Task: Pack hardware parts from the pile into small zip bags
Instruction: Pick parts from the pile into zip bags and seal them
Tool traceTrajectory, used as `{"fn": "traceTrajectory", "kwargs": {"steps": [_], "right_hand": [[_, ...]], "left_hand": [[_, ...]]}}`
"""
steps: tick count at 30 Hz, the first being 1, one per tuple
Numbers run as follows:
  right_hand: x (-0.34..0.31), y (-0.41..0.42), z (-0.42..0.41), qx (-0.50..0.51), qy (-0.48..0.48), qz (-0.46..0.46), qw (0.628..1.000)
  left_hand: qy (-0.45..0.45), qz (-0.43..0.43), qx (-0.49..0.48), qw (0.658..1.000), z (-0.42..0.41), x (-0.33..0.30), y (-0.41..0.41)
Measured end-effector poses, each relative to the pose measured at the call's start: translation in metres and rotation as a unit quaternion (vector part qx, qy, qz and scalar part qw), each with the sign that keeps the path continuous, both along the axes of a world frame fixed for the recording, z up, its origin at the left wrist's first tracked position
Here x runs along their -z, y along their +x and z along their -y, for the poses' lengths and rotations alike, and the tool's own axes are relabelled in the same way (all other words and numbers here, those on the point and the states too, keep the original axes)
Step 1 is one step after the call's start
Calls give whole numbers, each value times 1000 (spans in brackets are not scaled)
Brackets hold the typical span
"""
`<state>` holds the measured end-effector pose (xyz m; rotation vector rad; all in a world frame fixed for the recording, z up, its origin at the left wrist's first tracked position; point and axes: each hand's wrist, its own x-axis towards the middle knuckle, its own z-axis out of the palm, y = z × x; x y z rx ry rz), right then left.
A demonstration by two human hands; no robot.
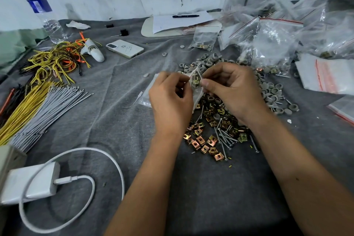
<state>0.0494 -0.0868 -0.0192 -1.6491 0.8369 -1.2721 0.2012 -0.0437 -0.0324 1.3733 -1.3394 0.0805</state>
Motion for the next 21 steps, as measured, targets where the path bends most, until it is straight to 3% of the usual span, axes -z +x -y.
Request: {"fn": "traceTrajectory", "kwargs": {"steps": [8, 17, 21], "right_hand": [[4, 2, -3, 38, -110, -172, 978], [3, 4, -5, 51, -127, -158, 978], [2, -1, -2, 119, -168, -157, 966]], "left_hand": [[7, -2, 24, 1000, 0, 1, -2], [-8, -7, -9, 1000, -1, -1, 1], [6, -48, -68, 997, -1, -4, 6]]}}
